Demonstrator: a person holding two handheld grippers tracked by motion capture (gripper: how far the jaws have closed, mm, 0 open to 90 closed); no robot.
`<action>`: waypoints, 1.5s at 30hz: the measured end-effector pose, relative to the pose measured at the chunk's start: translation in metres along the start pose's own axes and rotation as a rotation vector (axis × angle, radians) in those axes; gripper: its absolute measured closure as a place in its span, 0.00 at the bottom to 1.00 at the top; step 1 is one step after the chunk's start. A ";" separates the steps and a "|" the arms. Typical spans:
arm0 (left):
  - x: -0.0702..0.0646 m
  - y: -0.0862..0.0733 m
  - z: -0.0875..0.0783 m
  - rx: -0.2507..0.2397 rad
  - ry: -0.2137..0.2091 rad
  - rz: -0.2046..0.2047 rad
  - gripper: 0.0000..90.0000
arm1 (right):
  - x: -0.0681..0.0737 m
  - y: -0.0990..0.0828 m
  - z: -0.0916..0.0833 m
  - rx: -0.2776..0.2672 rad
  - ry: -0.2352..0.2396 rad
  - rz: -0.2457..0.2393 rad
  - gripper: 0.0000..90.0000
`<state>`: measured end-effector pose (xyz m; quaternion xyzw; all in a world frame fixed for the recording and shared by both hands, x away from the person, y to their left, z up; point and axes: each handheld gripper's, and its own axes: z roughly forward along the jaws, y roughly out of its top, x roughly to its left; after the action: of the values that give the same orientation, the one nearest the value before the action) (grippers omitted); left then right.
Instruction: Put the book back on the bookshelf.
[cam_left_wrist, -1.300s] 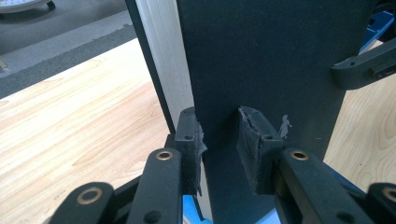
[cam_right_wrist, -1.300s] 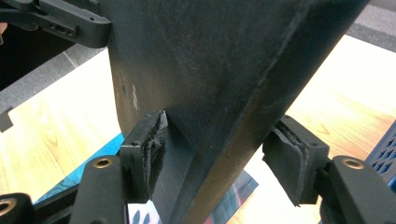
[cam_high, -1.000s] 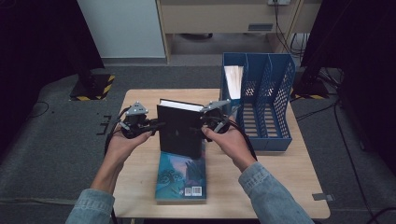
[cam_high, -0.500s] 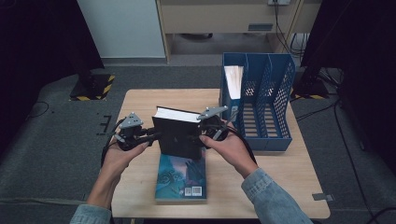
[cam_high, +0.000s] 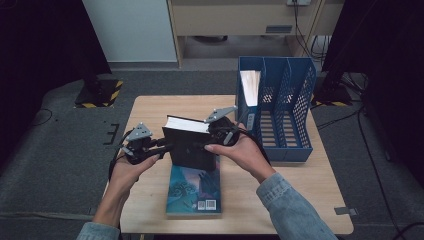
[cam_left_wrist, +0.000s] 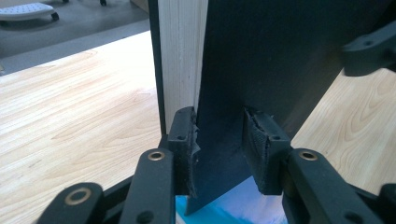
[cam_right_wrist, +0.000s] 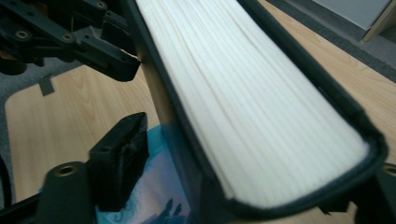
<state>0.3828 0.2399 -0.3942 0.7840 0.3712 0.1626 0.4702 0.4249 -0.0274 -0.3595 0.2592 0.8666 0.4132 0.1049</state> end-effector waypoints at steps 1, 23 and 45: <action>-0.001 -0.001 0.000 -0.007 0.004 0.000 0.71 | 0.000 0.001 0.001 0.007 -0.001 -0.002 0.30; 0.006 0.004 0.010 -0.013 0.040 -0.001 0.66 | 0.008 0.000 -0.008 0.017 0.002 -0.013 0.40; 0.003 0.004 0.009 -0.015 0.029 -0.003 0.61 | 0.009 0.027 0.005 0.034 0.012 -0.041 0.40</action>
<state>0.3922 0.2359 -0.3959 0.7776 0.3780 0.1759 0.4707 0.4291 -0.0052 -0.3418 0.2405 0.8793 0.3977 0.1038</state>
